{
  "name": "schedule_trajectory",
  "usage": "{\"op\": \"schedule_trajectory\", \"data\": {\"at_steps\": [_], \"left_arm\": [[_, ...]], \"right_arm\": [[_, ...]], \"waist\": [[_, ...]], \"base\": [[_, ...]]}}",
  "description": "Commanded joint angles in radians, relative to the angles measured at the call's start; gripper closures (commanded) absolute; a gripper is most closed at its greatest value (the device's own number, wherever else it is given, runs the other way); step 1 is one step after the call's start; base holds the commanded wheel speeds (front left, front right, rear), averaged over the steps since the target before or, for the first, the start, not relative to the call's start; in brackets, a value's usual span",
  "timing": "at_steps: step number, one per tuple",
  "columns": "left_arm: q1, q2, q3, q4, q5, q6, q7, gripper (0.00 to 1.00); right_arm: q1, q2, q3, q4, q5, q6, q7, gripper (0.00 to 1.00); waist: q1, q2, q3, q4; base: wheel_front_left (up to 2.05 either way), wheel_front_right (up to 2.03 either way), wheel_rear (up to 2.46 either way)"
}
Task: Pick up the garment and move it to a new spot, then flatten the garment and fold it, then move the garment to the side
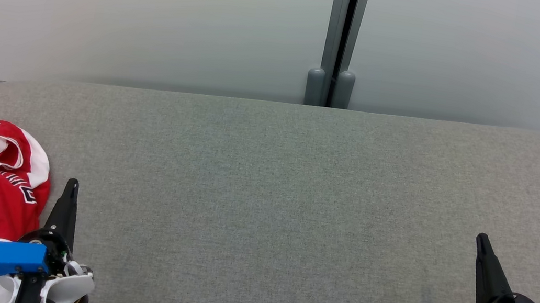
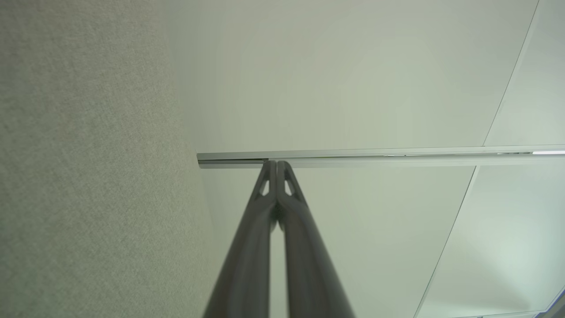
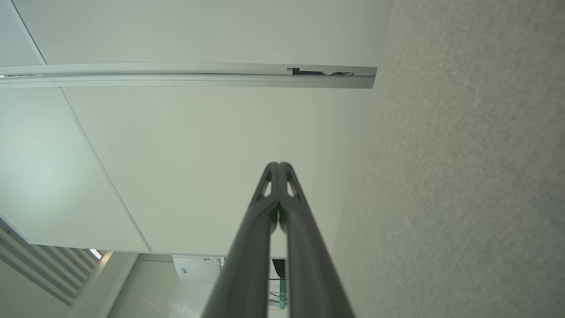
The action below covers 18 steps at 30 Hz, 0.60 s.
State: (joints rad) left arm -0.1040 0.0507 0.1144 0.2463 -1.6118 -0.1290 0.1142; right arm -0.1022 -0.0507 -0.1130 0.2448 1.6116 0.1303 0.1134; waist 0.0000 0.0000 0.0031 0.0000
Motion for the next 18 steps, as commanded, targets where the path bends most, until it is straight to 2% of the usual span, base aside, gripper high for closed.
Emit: {"op": "schedule_trajectory", "data": {"at_steps": [1, 6, 7, 18], "left_arm": [[-0.010, -0.002, 0.000, -0.004, -0.002, -0.004, 0.002, 1.00], [-0.010, -0.002, 0.000, -0.004, -0.002, -0.004, 0.002, 1.00], [0.001, 0.000, 0.000, 0.004, 0.000, 0.000, -0.001, 0.00], [0.030, -0.003, -0.028, 0.022, 0.049, 0.009, -0.044, 0.00]], "right_arm": [[-0.013, 0.001, -0.001, 0.001, 0.003, 0.001, 0.002, 1.00], [-0.013, 0.001, -0.001, 0.001, 0.003, 0.001, 0.002, 1.00], [0.002, 0.000, 0.000, 0.002, 0.000, 0.000, 0.000, 0.00], [0.032, 0.004, 0.023, 0.014, -0.046, -0.001, -0.043, 0.00]], "waist": [[0.0000, 0.0000, 0.000, 0.000], [0.0000, 0.0000, 0.000, 0.000], [0.0000, 0.0000, 0.000, 0.000], [0.0000, 0.0000, 0.000, 0.000]], "base": [[0.00, 0.00, 0.00], [0.00, 0.00, 0.00], [0.00, 0.00, 0.00], [0.00, 0.00, 0.00]]}}
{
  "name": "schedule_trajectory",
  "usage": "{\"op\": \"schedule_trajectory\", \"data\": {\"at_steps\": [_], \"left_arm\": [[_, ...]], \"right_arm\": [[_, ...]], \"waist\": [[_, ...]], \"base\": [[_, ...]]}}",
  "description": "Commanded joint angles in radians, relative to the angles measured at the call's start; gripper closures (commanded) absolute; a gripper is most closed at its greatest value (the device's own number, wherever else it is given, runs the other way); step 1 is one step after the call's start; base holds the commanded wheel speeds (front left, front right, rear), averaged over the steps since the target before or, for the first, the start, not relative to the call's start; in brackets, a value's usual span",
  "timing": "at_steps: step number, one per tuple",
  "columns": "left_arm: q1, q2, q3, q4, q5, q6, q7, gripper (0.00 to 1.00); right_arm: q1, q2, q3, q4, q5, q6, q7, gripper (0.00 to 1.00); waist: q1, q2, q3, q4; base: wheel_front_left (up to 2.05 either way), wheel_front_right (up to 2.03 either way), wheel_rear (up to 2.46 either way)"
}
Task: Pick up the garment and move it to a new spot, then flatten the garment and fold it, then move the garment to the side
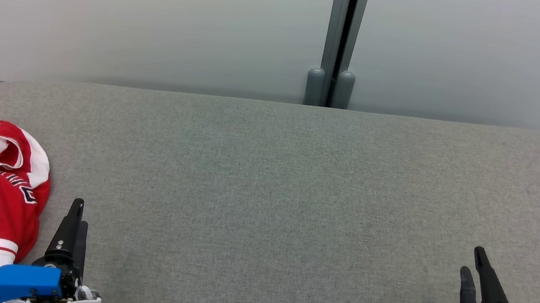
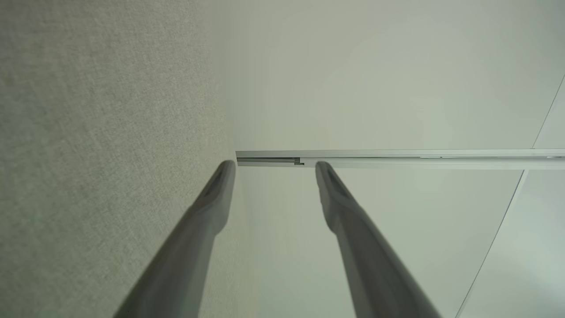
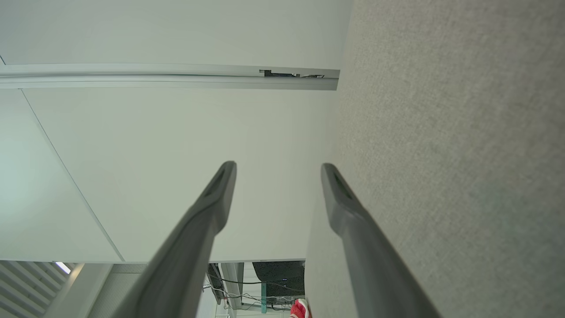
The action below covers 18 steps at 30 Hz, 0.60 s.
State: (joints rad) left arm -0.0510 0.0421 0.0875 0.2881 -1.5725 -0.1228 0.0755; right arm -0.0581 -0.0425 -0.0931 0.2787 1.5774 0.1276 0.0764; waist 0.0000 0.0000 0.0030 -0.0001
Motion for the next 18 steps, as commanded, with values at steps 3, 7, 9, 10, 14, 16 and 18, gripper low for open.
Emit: {"op": "schedule_trajectory", "data": {"at_steps": [3, 7, 9, 10, 14, 16, 18], "left_arm": [[-0.022, 0.006, -0.011, -0.022, 0.051, 0.010, -0.020, 0.00], [-0.021, 0.008, -0.032, -0.025, 0.131, 0.020, -0.038, 0.00], [-0.021, 0.009, -0.041, -0.025, 0.170, 0.026, -0.047, 0.00], [-0.020, 0.009, -0.046, -0.025, 0.190, 0.028, -0.052, 0.00], [-0.018, 0.008, -0.063, -0.026, 0.254, 0.032, -0.069, 0.00], [-0.016, 0.008, -0.068, -0.027, 0.283, 0.033, -0.077, 0.00], [-0.015, 0.008, -0.073, -0.027, 0.311, 0.035, -0.085, 0.00]], "right_arm": [[-0.010, -0.005, 0.007, -0.022, -0.049, 0.002, -0.020, 0.00], [-0.008, -0.005, 0.010, -0.028, -0.117, 0.002, -0.039, 0.00], [-0.006, -0.005, 0.012, -0.031, -0.157, 0.002, -0.048, 0.00], [-0.005, -0.005, 0.013, -0.033, -0.176, 0.002, -0.052, 0.00], [-0.001, -0.006, 0.016, -0.039, -0.255, 0.002, -0.069, 0.00], [0.001, -0.006, 0.017, -0.042, -0.296, 0.002, -0.078, 0.00], [0.003, -0.006, 0.019, -0.045, -0.334, 0.002, -0.086, 0.00]], "waist": [[0.0000, 0.0000, 0.000, 0.000], [0.0000, 0.0000, 0.000, 0.000], [0.0000, 0.0000, 0.000, 0.000], [0.0000, 0.0000, 0.000, 0.000], [0.0000, 0.0000, 0.000, 0.000], [0.0000, 0.0000, 0.000, 0.000], [0.0000, 0.0000, 0.000, 0.000]], "base": [[0.00, 0.00, 0.00], [0.00, 0.00, 0.00], [0.00, 0.00, 0.00], [0.00, 0.00, 0.00], [0.00, 0.00, 0.00], [0.00, 0.00, 0.00], [0.00, 0.00, 0.00]]}}
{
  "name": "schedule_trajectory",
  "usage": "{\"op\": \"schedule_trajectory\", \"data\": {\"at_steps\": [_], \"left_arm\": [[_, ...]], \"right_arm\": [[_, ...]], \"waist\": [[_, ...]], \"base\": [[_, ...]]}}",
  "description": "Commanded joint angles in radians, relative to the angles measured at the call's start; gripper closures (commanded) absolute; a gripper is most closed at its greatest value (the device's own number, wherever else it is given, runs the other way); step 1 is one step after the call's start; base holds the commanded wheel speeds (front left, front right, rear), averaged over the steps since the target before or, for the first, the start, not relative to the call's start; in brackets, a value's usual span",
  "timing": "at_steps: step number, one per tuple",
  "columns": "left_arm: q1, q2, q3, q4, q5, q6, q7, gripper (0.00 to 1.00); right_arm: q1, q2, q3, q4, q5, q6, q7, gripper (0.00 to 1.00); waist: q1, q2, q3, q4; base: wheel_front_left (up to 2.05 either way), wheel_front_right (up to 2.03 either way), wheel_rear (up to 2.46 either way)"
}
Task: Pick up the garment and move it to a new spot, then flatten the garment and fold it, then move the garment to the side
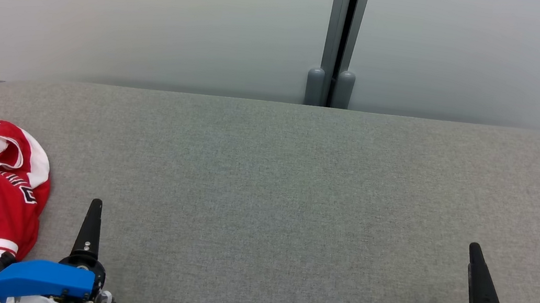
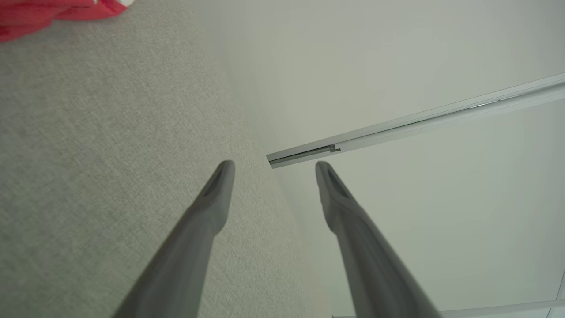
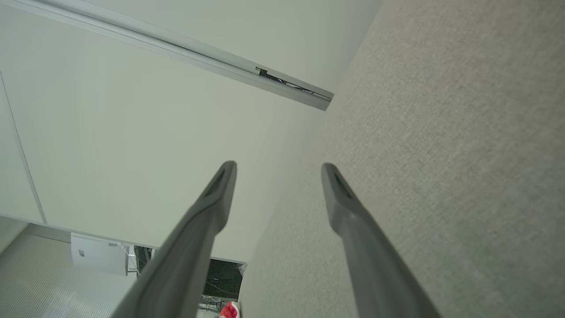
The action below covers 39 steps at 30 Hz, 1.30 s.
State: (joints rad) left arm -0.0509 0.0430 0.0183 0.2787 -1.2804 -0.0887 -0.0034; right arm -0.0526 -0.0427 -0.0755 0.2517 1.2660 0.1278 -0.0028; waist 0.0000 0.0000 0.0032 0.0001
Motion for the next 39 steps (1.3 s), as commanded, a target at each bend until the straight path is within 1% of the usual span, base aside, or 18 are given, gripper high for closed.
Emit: {"op": "schedule_trajectory", "data": {"at_steps": [1, 7, 18, 29, 39], "left_arm": [[-0.015, 0.007, -0.008, -0.018, 0.035, 0.002, -0.011, 0.00], [-0.013, 0.007, -0.026, -0.019, 0.127, 0.009, -0.033, 0.00], [-0.011, 0.012, -0.057, -0.015, 0.318, 0.024, -0.072, 0.00], [-0.004, 0.025, -0.088, -0.016, 0.503, 0.037, -0.108, 0.00], [-0.004, 0.029, -0.112, -0.007, 0.619, 0.043, -0.134, 0.00]], "right_arm": [[-0.002, -0.006, 0.002, -0.018, -0.042, 0.002, -0.011, 0.00], [0.002, -0.006, 0.008, -0.022, -0.158, 0.002, -0.034, 0.00], [0.009, -0.007, 0.016, -0.031, -0.333, 0.002, -0.073, 0.00], [0.018, -0.008, 0.022, -0.031, -0.471, 0.003, -0.108, 0.00], [0.019, -0.009, 0.025, -0.021, -0.569, 0.003, -0.134, 0.00]], "waist": [[0.0000, 0.0000, 0.000, 0.000], [0.0000, 0.0000, 0.000, 0.001], [0.0000, 0.0000, -0.005, 0.004], [0.0000, 0.0000, -0.008, 0.006], [0.0000, 0.0000, -0.009, 0.010]], "base": [[0.00, 0.00, 0.00], [0.00, 0.00, 0.00], [0.00, 0.00, 0.00], [0.00, 0.00, 0.00], [0.00, 0.00, 0.00]]}}
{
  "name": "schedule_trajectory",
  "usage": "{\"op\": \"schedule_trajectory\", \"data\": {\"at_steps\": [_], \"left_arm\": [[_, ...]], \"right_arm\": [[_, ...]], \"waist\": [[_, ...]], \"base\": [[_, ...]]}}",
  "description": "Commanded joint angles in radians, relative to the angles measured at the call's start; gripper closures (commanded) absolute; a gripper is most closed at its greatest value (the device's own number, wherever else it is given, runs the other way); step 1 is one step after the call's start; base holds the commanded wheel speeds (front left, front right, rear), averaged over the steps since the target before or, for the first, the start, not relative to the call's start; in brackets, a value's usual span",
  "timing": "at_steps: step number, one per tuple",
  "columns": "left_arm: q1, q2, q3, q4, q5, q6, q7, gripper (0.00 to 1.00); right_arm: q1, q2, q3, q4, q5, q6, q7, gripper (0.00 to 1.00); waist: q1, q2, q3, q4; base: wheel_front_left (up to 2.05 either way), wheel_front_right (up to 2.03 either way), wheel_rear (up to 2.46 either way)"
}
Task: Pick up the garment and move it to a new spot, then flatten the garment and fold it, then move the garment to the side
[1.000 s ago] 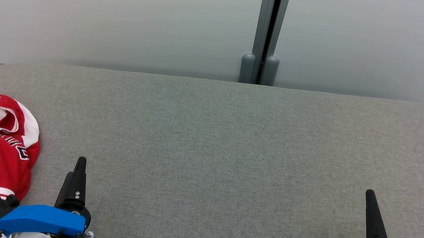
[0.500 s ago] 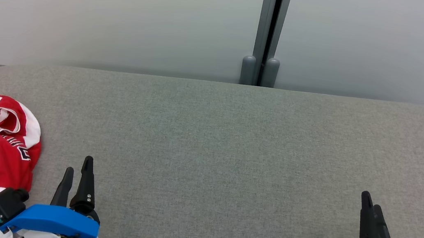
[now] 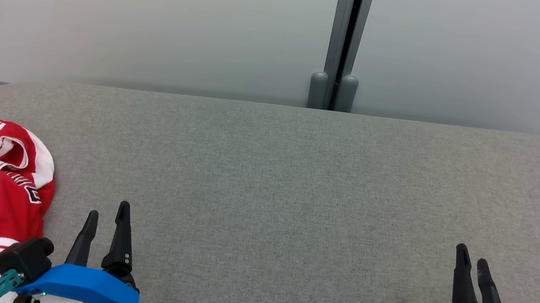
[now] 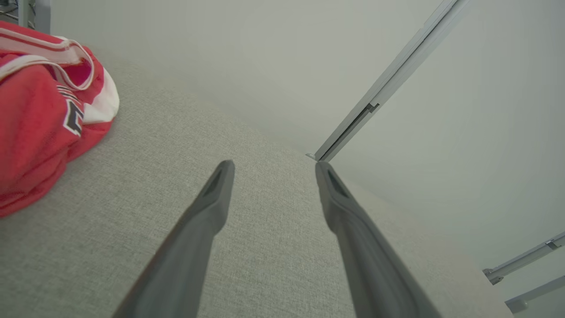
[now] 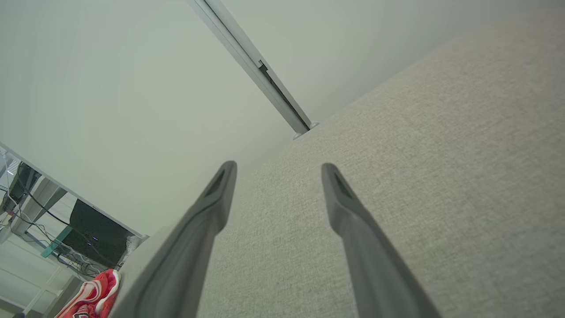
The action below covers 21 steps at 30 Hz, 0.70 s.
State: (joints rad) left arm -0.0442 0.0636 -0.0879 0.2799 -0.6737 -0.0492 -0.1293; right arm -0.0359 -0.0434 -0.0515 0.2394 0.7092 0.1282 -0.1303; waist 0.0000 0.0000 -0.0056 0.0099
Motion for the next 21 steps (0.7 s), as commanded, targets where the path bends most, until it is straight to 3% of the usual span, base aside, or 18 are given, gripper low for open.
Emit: {"op": "schedule_trajectory", "data": {"at_steps": [1, 21], "left_arm": [[-0.011, 0.009, -0.007, -0.007, 0.024, 0.005, -0.010, 0.00], [-0.014, 0.023, -0.041, 0.031, 0.225, 0.025, -0.061, 0.00]], "right_arm": [[0.003, -0.008, 0.001, -0.006, -0.024, 0.003, -0.009, 0.00], [0.001, -0.009, 0.017, 0.040, -0.216, 0.003, -0.059, 0.00]], "waist": [[0.0000, 0.0000, 0.000, 0.000], [0.0000, 0.0000, -0.005, 0.003]], "base": [[0.00, 0.00, 0.00], [0.00, 0.00, 0.00]]}}
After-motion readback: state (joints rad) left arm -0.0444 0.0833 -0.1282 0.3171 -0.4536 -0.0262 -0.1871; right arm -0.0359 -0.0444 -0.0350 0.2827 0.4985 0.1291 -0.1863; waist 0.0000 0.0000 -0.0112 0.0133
